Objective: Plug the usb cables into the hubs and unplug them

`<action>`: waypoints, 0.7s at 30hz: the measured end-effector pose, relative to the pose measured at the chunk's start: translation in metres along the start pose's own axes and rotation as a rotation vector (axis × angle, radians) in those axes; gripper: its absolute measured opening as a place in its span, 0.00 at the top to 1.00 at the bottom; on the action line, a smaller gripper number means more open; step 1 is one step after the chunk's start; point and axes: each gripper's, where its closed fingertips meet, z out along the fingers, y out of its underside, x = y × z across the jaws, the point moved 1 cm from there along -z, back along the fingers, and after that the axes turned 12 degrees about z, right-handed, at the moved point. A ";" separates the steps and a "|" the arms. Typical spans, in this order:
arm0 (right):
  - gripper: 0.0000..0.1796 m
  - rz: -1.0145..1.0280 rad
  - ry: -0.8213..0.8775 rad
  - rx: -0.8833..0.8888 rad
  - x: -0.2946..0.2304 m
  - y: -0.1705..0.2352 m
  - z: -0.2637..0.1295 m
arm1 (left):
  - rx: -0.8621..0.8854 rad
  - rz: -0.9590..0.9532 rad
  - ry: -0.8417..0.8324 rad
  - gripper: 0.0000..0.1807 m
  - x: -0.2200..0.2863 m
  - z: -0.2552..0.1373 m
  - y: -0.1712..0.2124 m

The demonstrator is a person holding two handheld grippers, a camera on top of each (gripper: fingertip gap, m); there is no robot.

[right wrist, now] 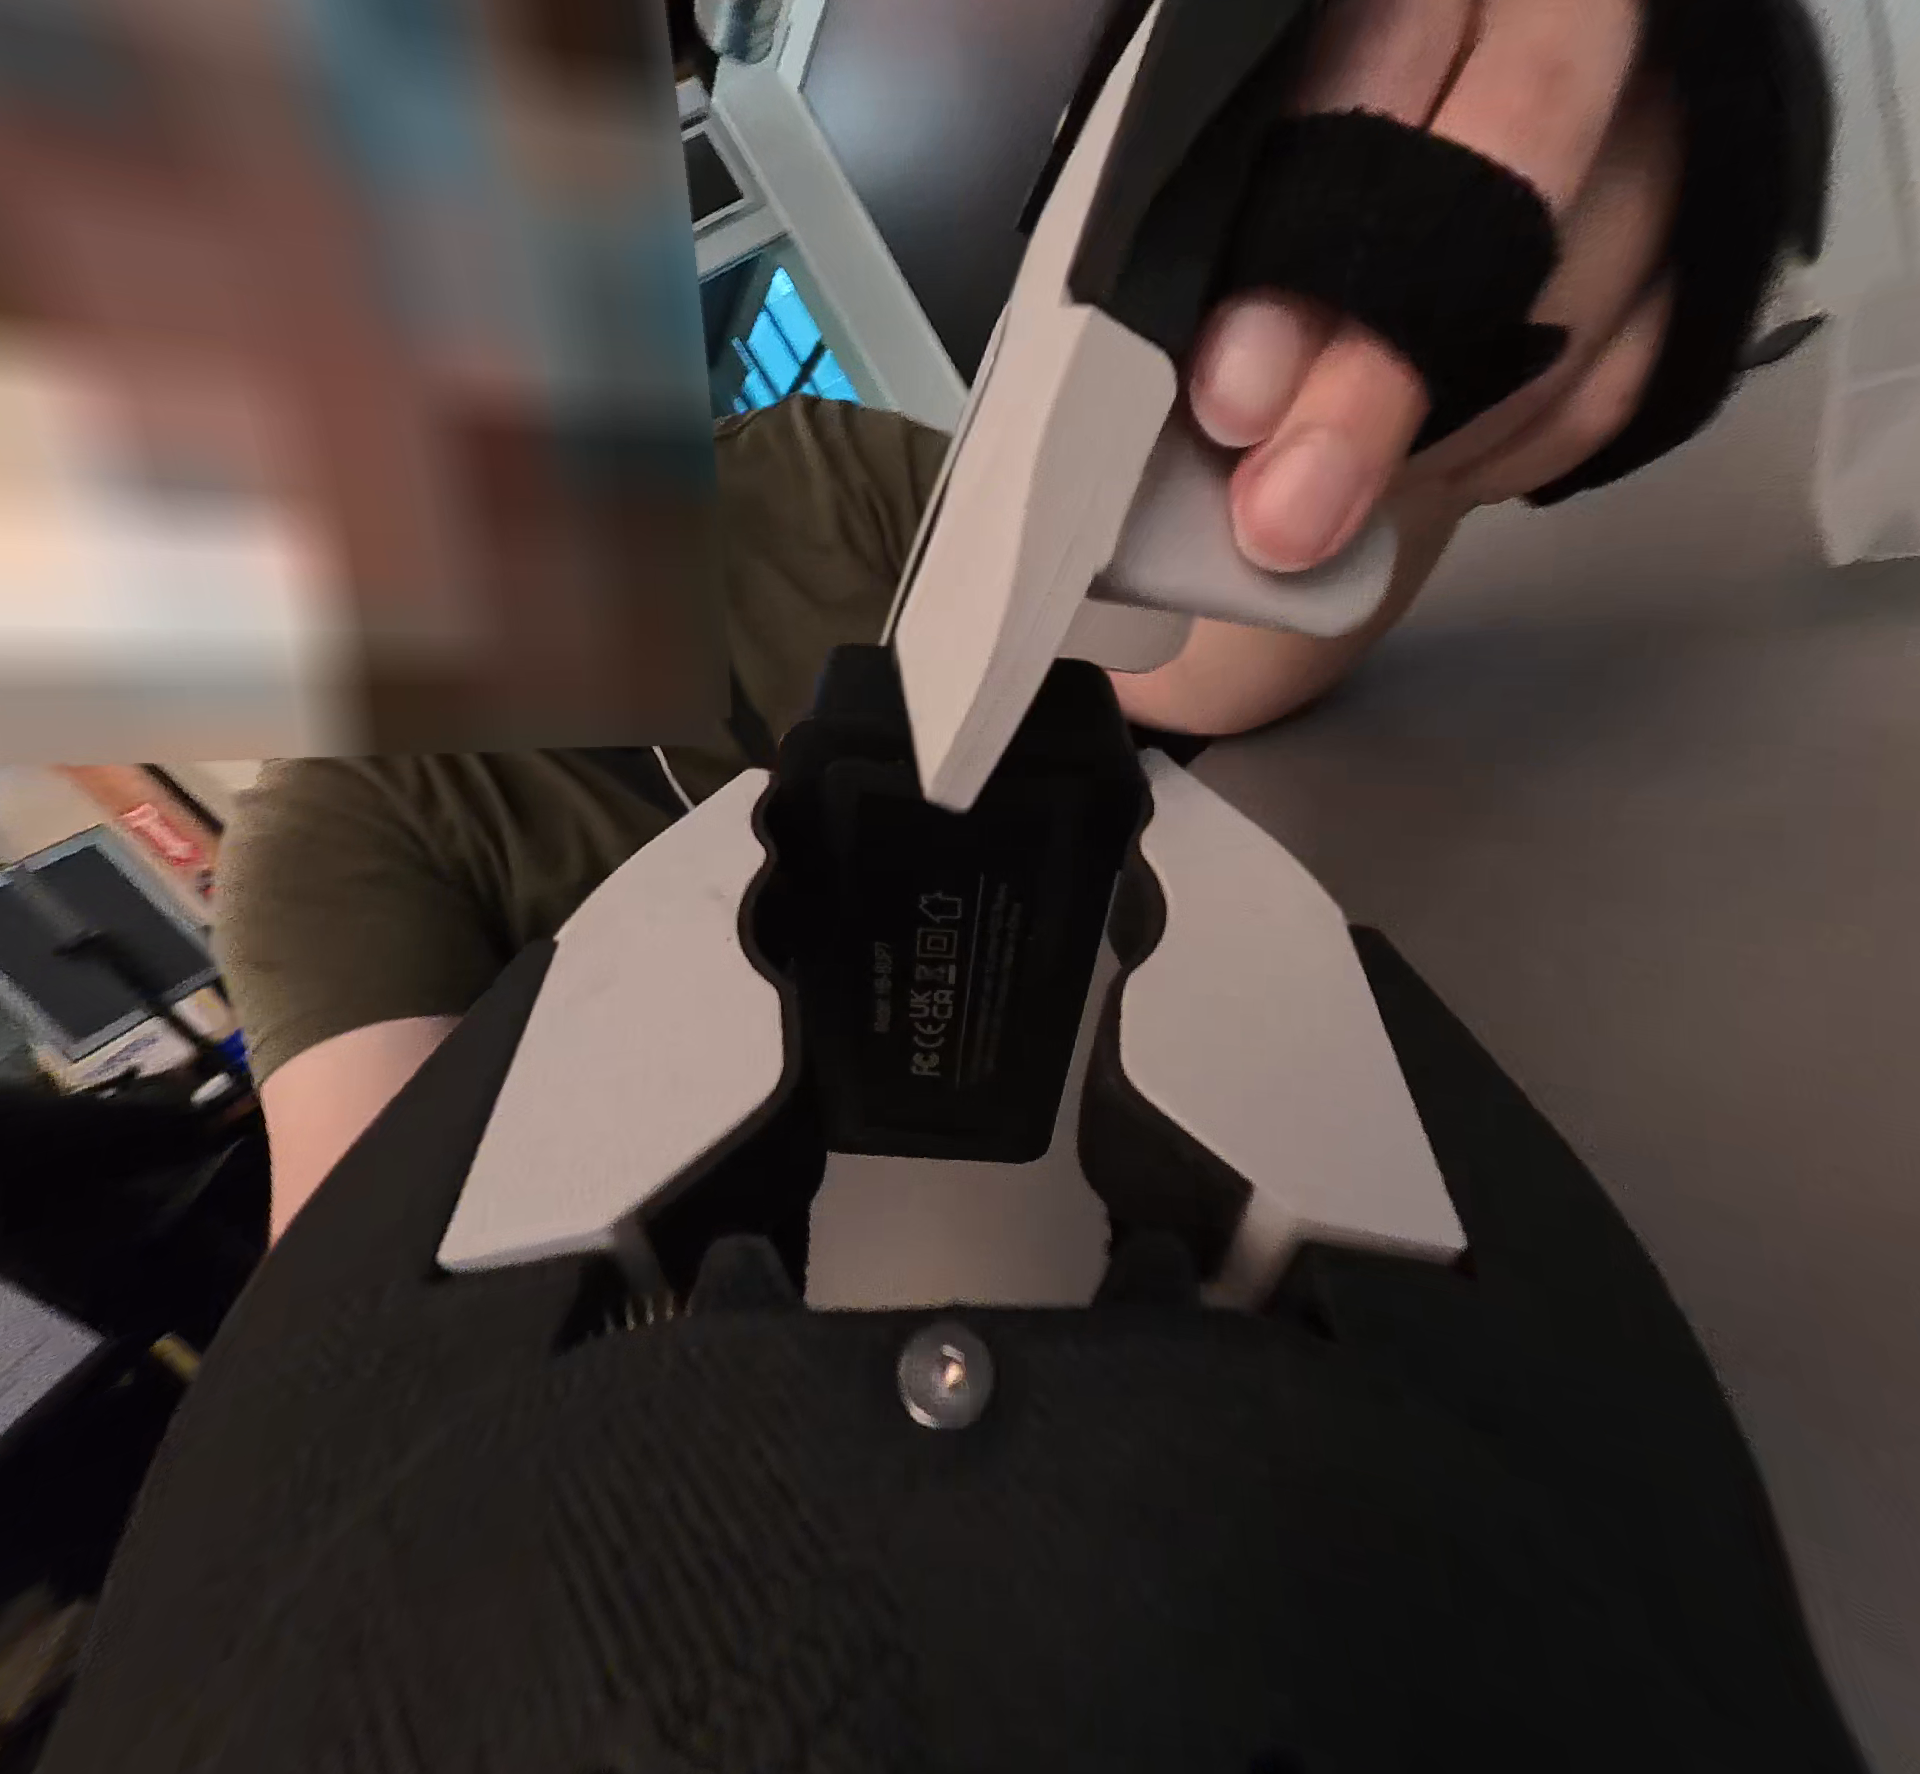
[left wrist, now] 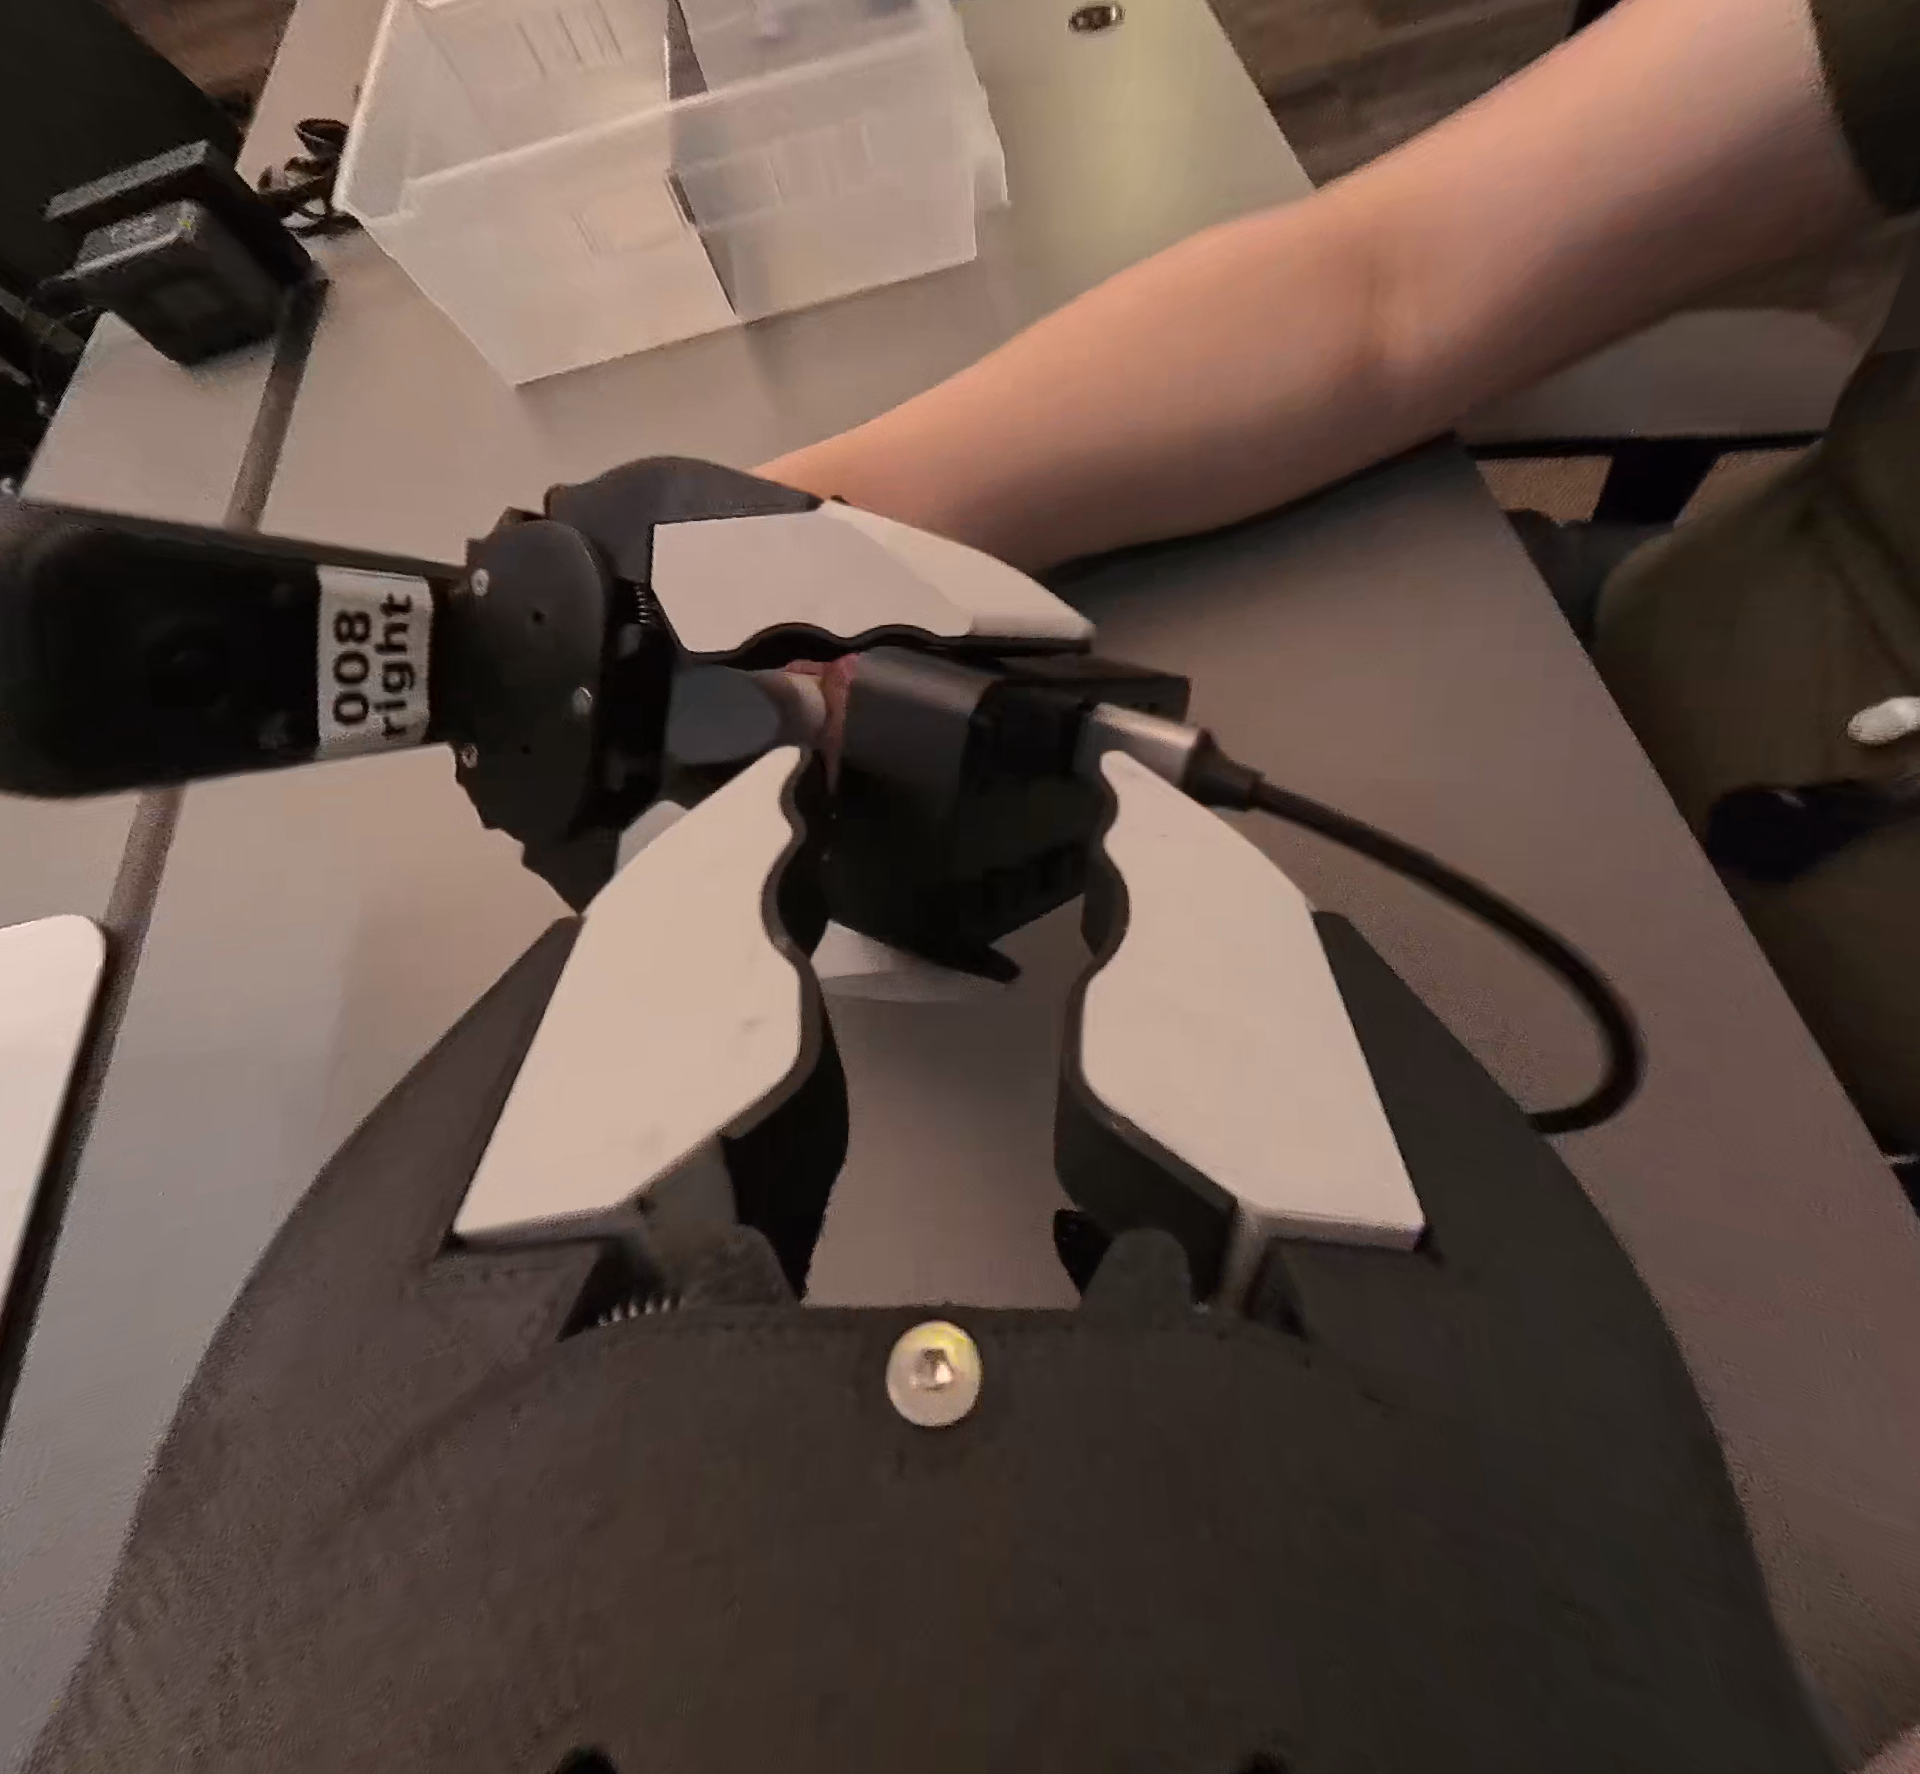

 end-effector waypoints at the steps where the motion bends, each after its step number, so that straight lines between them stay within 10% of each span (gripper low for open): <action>1: 0.67 0.012 -0.021 -0.021 0.000 0.003 0.005 | -0.019 0.011 0.004 0.76 0.001 0.003 0.002; 9: 0.66 -0.033 0.006 -0.001 0.008 0.005 0.006 | -0.162 -0.087 0.164 0.84 0.010 0.008 0.014; 21: 0.73 -0.473 1.130 0.394 0.073 -0.062 -0.113 | -0.585 -0.674 -0.505 0.85 -0.079 -0.082 0.138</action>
